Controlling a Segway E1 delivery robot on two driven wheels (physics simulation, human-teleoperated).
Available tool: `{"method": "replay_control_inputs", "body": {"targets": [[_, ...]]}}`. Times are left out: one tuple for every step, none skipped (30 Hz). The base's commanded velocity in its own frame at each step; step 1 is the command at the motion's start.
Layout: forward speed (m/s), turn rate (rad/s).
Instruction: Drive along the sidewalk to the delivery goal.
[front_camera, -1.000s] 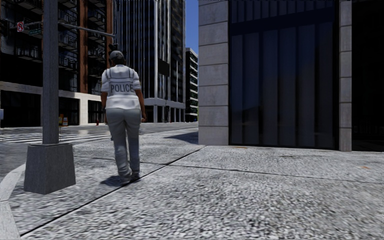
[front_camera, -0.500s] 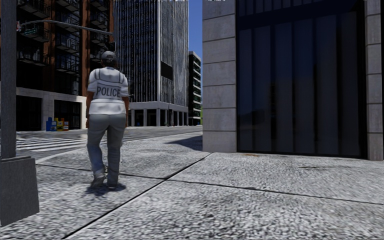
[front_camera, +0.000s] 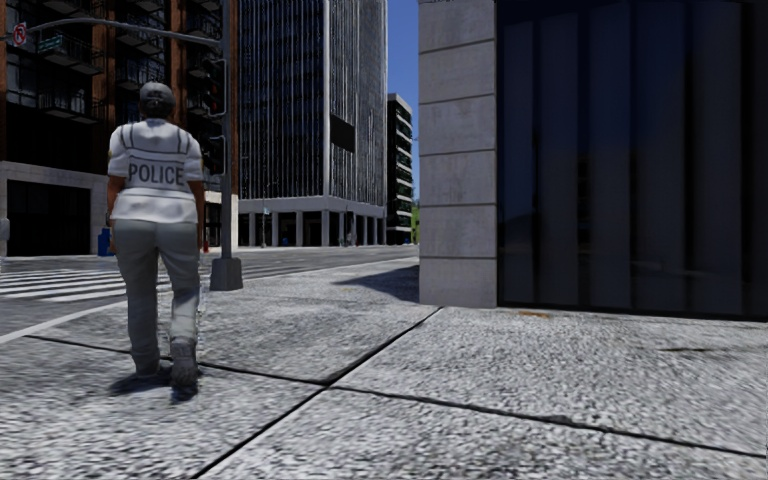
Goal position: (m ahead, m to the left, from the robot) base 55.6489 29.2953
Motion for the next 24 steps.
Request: {"method": "replay_control_inputs", "body": {"targets": [[1.27, 0.12], [1.27, 0.12], [1.27, 0.12], [1.27, 0.16], [1.27, 0.21], [1.27, 0.21], [1.27, 0.23], [1.27, 0.24], [1.27, 0.26], [1.27, 0.26], [1.27, 0.29], [1.27, 0.33], [1.27, 0.37], [1.27, 0.38], [1.27, 0.38], [1.27, 0.38], [1.27, 0.39], [1.27, 0.39], [1.27, 0.39], [1.27, 0.39], [1.27, 0.39], [1.27, 0.38], [1.27, 0.35], [1.27, 0.31]]}}
